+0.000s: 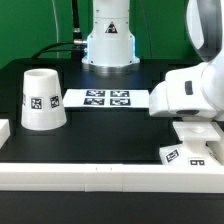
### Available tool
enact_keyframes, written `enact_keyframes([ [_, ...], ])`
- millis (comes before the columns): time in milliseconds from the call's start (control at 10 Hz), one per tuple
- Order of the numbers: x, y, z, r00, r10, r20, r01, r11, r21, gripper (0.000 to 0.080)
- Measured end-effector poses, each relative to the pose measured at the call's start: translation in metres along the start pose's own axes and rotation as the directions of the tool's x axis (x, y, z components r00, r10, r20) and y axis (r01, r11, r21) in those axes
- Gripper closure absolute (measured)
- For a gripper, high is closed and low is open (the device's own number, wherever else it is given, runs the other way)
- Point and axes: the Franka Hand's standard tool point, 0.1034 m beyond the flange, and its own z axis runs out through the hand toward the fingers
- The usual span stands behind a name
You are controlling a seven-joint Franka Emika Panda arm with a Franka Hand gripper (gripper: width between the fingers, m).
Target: Assemble lamp
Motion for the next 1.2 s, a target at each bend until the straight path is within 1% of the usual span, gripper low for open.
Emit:
enact_keyframes([
  [200,-0.001,0.001,0.006,1.0,0.013,0.012,-0.013,1.0,-0.002,0.01],
  [400,0.0,0.001,0.006,1.0,0.012,0.012,-0.012,1.0,-0.001,0.01],
  [500,0.0,0.002,0.006,1.0,0.012,0.01,-0.012,1.0,0.0,0.0226],
  [900,0.002,0.001,0.001,1.0,0.002,-0.003,-0.002,1.0,0.001,0.0225],
  [1000,0.0,0.002,-0.003,1.0,-0.014,-0.008,0.014,1.0,-0.001,0.0225],
  [1100,-0.005,0.003,-0.012,0.999,-0.043,-0.015,0.043,0.999,-0.001,0.0225],
  [1200,-0.014,0.008,-0.032,0.996,-0.089,-0.026,0.089,0.996,0.004,0.0225],
])
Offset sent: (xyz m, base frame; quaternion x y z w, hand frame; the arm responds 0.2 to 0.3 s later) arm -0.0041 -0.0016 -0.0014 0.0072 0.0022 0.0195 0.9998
